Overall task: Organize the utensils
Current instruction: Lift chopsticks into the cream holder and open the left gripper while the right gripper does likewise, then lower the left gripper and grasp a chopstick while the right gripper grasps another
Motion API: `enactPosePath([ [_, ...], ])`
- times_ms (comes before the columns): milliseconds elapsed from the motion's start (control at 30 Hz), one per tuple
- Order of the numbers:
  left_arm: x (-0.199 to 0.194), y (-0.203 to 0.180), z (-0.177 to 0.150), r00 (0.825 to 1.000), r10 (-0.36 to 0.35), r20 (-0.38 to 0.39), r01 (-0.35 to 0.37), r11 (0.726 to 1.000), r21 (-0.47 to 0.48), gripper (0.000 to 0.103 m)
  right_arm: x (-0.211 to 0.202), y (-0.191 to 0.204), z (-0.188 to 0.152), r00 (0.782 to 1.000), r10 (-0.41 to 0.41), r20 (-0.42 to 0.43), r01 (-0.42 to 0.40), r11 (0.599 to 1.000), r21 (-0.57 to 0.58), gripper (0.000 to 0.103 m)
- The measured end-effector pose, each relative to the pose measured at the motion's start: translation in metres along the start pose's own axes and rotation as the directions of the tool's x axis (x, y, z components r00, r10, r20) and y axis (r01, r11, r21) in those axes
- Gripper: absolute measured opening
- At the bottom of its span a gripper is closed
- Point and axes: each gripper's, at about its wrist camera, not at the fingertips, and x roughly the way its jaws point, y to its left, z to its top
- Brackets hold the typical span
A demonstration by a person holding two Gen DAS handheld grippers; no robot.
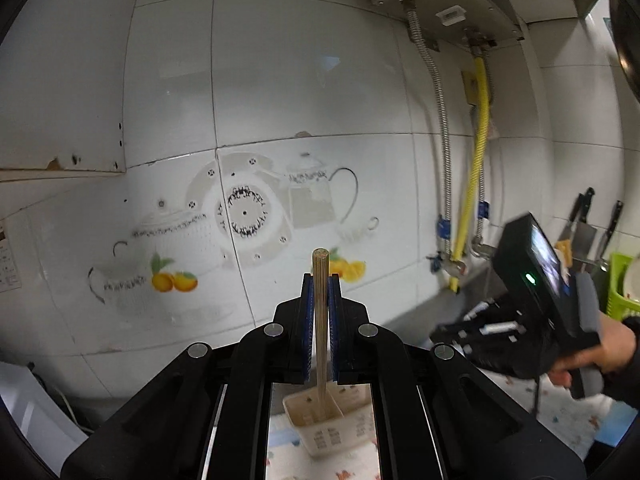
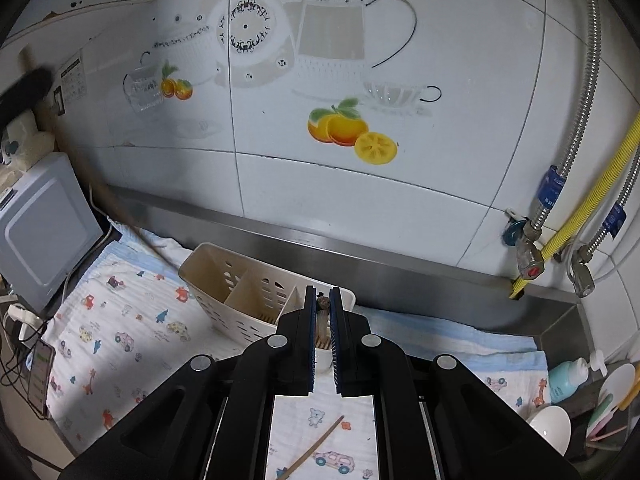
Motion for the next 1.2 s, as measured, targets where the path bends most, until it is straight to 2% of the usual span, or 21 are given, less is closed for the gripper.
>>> enactPosePath([
  [67,0.013,-0.001,-0.002,1.000,0.024,0.009,-0.024,1.000,0.017,0.005,0.000,0.000,-0.002,1.000,0.000,0.004,0.000,1.000,-0.004,0.007],
  [267,0.046,0.014,-0.021,0.998,0.021,-0.059,-0.024,0.999,-0.045,0.005,-0.005,0.000,-0.006,1.000,-0.003,0.027,0.004,1.000,-0.016,0.007],
  [333,0.056,0.020,-0.031,0.996,0.009,-0.090,-0.015,0.998,-0.064,0.005,-0.010,0.002,-0.009,0.999,-0.006,0.042,0.007,1.000,-0.022,0.009],
  [367,0.060,0.023,-0.036,0.994,0.005,-0.106,-0.012,0.997,-0.075,0.005,-0.013,0.002,-0.010,0.999,-0.009,0.051,0.010,1.000,-0.024,0.015],
  [400,0.062,0.024,-0.040,0.993,0.000,-0.115,-0.010,0.997,-0.081,0.005,-0.016,0.003,-0.010,0.998,-0.010,0.060,0.011,1.000,-0.025,0.018],
  [600,0.065,0.030,-0.043,0.990,-0.007,-0.141,-0.008,0.995,-0.104,0.006,-0.043,0.011,-0.024,0.994,-0.012,0.108,0.016,0.999,-0.031,0.019],
  [700,0.053,0.026,-0.038,0.991,0.000,-0.131,-0.013,0.995,-0.104,0.008,-0.057,0.015,-0.039,0.993,0.000,0.120,0.002,1.000,-0.019,0.019],
  [867,0.019,0.015,-0.038,0.992,-0.009,-0.125,-0.002,0.996,-0.089,0.008,-0.078,0.025,-0.084,0.993,0.009,0.115,-0.010,1.000,0.002,0.019],
  [1067,-0.022,-0.002,-0.068,0.987,-0.023,-0.161,0.010,0.997,-0.083,0.009,-0.089,0.039,-0.143,0.996,0.014,0.087,-0.017,0.999,0.043,0.019],
  [1200,-0.047,-0.011,-0.102,0.980,-0.035,-0.198,0.016,0.996,-0.093,0.009,-0.091,0.051,-0.183,0.998,0.010,0.067,-0.015,0.997,0.078,0.019],
])
